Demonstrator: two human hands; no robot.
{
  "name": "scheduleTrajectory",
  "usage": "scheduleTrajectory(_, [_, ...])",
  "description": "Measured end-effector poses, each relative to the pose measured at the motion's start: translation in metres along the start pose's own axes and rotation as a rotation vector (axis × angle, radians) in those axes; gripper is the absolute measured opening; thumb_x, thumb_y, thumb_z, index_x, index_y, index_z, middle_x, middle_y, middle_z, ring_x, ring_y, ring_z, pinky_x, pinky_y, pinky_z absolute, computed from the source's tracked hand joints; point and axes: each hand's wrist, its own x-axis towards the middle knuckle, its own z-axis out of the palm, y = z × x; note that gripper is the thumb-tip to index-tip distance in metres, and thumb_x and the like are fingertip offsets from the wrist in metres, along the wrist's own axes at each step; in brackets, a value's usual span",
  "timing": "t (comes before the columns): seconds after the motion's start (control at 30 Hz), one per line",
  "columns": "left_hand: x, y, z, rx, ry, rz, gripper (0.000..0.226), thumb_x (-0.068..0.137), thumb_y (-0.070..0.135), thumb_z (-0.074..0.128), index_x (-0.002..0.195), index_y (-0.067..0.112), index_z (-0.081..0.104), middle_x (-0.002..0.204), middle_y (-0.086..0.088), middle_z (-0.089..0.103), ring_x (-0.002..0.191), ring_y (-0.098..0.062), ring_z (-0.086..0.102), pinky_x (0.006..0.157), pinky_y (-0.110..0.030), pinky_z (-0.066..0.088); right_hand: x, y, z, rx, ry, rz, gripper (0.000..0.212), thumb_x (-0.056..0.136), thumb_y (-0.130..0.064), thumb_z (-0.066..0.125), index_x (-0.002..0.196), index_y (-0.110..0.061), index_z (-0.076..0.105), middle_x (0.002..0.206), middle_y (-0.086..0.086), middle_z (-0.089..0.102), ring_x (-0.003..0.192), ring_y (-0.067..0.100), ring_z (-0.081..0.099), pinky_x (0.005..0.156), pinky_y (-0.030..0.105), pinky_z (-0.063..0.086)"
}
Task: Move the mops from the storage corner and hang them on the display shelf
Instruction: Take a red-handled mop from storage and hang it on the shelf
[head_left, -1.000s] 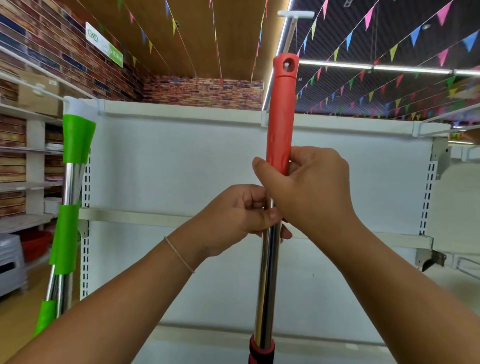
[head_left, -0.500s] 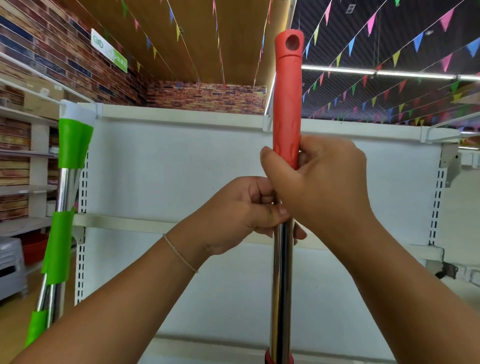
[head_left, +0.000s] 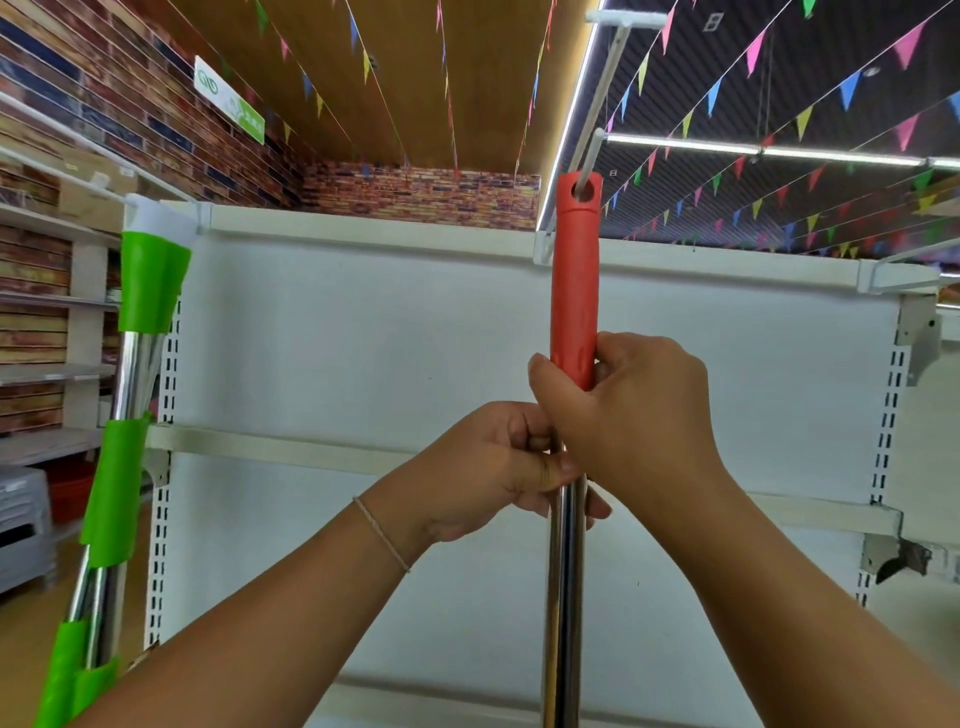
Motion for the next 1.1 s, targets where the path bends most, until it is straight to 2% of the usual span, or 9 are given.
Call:
scheduleTrajectory(0.07, [0.006,-0.004,-0.005,0.013,0.036,-0.036,0.023,0.097,-0.005,0.049,0.101,0.008,0.068,0.088,-0.003,0.074,0.084,-0.028,0.073,0.073,-0.032,0.057,0.008,0.005,0.009,0.001,-0.024,0.027,0.032,0.087,-0.040,0.064,0.066,-0.016,0.061,0.056,-0.002,0.060,0.050,0.012,0.059,0.051,0.018,0.046])
scheduleTrajectory(0.17, [0.017,-0.013,-0.011,0.040,0.127,-0.112,0.023,0.098,0.000,0.050,0.116,-0.004,0.064,0.103,-0.017,0.072,0.093,-0.030,0.073,0.084,-0.038,0.060,0.020,0.016,0.027,-0.007,-0.045,0.065,0.032,0.087,-0.036,0.064,0.067,-0.011,0.062,0.057,0.004,0.059,0.048,0.015,0.057,0.049,0.021,0.046])
scheduleTrajectory(0.27, [0.029,-0.023,-0.015,0.058,0.210,-0.192,0.024,0.098,0.002,0.051,0.118,-0.006,0.063,0.114,-0.024,0.069,0.100,-0.031,0.072,0.092,-0.041,0.057,0.030,0.027,0.045,0.007,-0.047,0.101,0.030,0.086,-0.032,0.064,0.070,-0.006,0.063,0.058,0.008,0.059,0.050,0.020,0.057,0.052,0.025,0.049])
scheduleTrajectory(0.37, [0.040,-0.029,-0.020,0.106,0.256,-0.243,0.024,0.098,0.001,0.049,0.116,-0.008,0.063,0.113,-0.025,0.068,0.100,-0.030,0.072,0.093,-0.041,0.057,0.038,0.037,0.059,-0.005,-0.061,0.138,0.031,0.085,-0.029,0.063,0.064,-0.008,0.056,0.052,-0.001,0.048,0.045,0.013,0.047,0.047,0.024,0.042])
scheduleTrajectory(0.47, [0.051,-0.036,-0.027,0.143,0.290,-0.275,0.023,0.097,-0.004,0.047,0.112,-0.009,0.064,0.111,-0.027,0.068,0.097,-0.030,0.072,0.092,-0.041,0.057,0.045,0.045,0.071,0.003,-0.079,0.168,0.029,0.085,-0.030,0.064,0.065,-0.010,0.056,0.054,-0.002,0.050,0.048,0.014,0.050,0.047,0.024,0.042])
scheduleTrajectory(0.63, [0.062,-0.048,-0.033,0.138,0.325,-0.289,0.023,0.097,-0.005,0.046,0.108,-0.008,0.065,0.099,-0.021,0.070,0.094,-0.030,0.072,0.094,-0.044,0.056,0.052,0.053,0.084,0.015,-0.091,0.202,0.029,0.086,-0.028,0.063,0.063,-0.014,0.050,0.055,-0.003,0.048,0.048,0.013,0.048,0.046,0.023,0.033])
scheduleTrajectory(0.8, [0.068,-0.057,-0.030,0.134,0.389,-0.272,0.021,0.099,0.000,0.047,0.108,-0.004,0.065,0.095,-0.017,0.070,0.099,-0.033,0.071,0.094,-0.045,0.056,0.056,0.061,0.095,0.031,-0.099,0.215,0.023,0.088,-0.029,0.064,0.072,-0.013,0.059,0.061,-0.003,0.054,0.053,0.010,0.053,0.047,0.020,0.035])
scheduleTrajectory(1.0, [0.066,-0.064,-0.024,0.183,0.468,-0.238,0.024,0.101,0.010,0.049,0.112,-0.004,0.065,0.097,-0.015,0.071,0.094,-0.025,0.071,0.090,-0.038,0.058,0.055,0.064,0.094,0.005,-0.105,0.196,0.025,0.088,-0.030,0.064,0.073,-0.011,0.061,0.062,-0.003,0.055,0.055,0.009,0.053,0.048,0.018,0.033])
scheduleTrajectory(1.1, [0.063,-0.066,-0.022,0.185,0.487,-0.227,0.025,0.101,0.012,0.050,0.115,-0.003,0.065,0.095,-0.011,0.070,0.083,-0.016,0.069,0.085,-0.033,0.057,0.053,0.064,0.094,-0.002,-0.107,0.189,0.025,0.090,-0.033,0.063,0.077,-0.012,0.062,0.065,-0.003,0.056,0.055,0.007,0.051,0.049,0.017,0.032])
